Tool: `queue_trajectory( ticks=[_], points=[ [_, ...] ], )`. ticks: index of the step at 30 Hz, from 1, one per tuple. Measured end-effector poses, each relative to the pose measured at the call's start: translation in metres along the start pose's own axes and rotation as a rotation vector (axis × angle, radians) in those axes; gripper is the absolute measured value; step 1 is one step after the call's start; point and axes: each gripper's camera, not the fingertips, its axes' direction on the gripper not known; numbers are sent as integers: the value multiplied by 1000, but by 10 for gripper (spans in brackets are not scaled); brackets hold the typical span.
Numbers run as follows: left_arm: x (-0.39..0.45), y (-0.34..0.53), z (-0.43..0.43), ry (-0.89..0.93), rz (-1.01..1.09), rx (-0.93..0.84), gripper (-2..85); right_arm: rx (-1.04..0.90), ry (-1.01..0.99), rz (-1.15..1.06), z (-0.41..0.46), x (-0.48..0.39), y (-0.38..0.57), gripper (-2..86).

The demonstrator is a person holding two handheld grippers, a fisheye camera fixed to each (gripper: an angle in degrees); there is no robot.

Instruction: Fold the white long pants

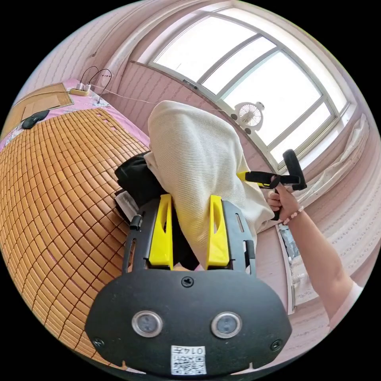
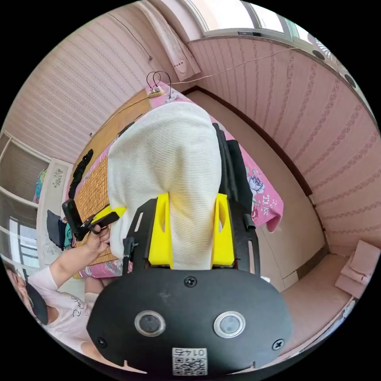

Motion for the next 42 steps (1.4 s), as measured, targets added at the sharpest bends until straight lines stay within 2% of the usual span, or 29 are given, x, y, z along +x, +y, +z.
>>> queue_trajectory(
  ticks=[4,10,15,19,21,25,27,30,32,33,35,38,42],
  points=[
    [-4,-3,-1,46,38,-51,133,39,-140,-1,2,14,18,159],
    [4,24,-17,-19,58,-33,84,144,-149,-95,-2,-27,45,114],
    [14,42,-3,-112,58,-26,78,156,-27,-200,1,-74,42,114],
    [-3,59,4,-31,-58,3,87,79,73,-36,39,-63,50,159],
    [-10,72,-5,37,-92,6,89,155,12,13,33,-58,68,168],
    [-4,117,-55,-38,44,-17,81,421,-9,75,-6,-54,129,128],
    [1,152,-97,-50,93,0,71,499,6,-57,-17,-80,165,117],
    [19,240,-186,-256,237,56,42,404,98,-205,0,-141,230,111],
    [40,328,-252,-562,326,74,10,342,79,-256,24,-176,281,86],
    [46,351,-267,-640,340,68,5,307,31,-308,46,-200,318,57],
    [66,438,-322,-913,304,64,-5,222,-31,-388,84,-240,371,26],
    [85,529,-384,-1081,141,148,-1,94,-94,-438,144,-317,443,5],
    [94,619,-439,-1110,8,317,34,-33,-267,-654,196,-453,503,-3]
  ],
)
